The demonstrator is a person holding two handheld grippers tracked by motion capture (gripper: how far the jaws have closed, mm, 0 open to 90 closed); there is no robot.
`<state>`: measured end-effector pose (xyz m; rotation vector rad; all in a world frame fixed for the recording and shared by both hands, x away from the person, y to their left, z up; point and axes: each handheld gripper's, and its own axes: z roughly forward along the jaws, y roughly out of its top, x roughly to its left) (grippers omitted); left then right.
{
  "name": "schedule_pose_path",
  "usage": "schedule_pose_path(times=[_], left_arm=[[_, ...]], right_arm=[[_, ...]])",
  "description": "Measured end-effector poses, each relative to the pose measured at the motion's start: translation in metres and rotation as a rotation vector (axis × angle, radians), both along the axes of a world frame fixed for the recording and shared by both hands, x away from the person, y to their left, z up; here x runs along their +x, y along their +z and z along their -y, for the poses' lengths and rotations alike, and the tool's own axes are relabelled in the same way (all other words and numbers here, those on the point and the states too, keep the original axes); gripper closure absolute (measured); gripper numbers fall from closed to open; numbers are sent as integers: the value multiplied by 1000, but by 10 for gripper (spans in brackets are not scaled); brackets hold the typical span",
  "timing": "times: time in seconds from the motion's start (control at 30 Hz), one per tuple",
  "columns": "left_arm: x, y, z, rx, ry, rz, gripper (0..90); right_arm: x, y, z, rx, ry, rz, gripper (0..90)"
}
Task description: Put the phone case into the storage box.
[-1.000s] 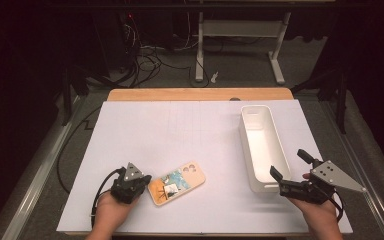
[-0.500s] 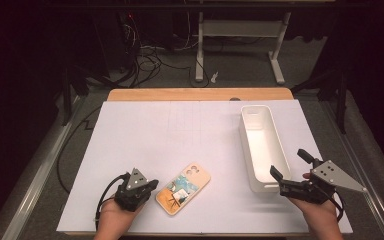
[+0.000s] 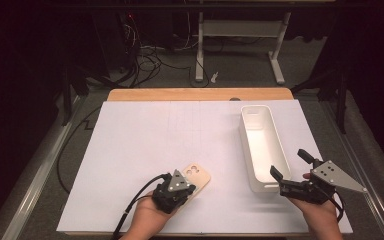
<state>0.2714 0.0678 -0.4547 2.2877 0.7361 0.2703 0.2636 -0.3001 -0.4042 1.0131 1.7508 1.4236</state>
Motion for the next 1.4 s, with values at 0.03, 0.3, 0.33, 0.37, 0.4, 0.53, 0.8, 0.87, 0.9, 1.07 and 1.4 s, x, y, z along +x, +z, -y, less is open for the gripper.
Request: schedule_pose_path(times=[0.03,0.3,0.33,0.37,0.4,0.53,0.8,0.87,0.9,1.07,1.4], left_arm=[[-1,-3,10,38,-21,-2,900],[-3,-10,18,108,-30,12,900],[-2,-10,17,106,-27,15,900],[0,-10,14,104,-18,14,900],[0,-10,14,104,-18,14,900],[4,-11,6,95,6,12,900],[10,-6,-11,-34,23,-27,900],[11,-2,-19,-70,46,-23,890],[14,0,-29,-93,78,-20,844],[18,3,-50,-127,142,-11,773],[19,6,-74,-148,217,23,478]], right_arm=[[0,0,1,-1,-1,0,1],[0,0,1,0,0,2,1],[0,0,1,-1,0,3,1],[0,0,1,-1,0,3,1],[0,0,1,-1,0,3,1],[0,0,1,0,1,3,1],[0,0,1,1,1,0,1],[0,0,1,3,0,-2,1],[1,-1,1,3,0,-2,1],[0,0,1,4,1,0,0],[0,0,1,3,1,1,1]])
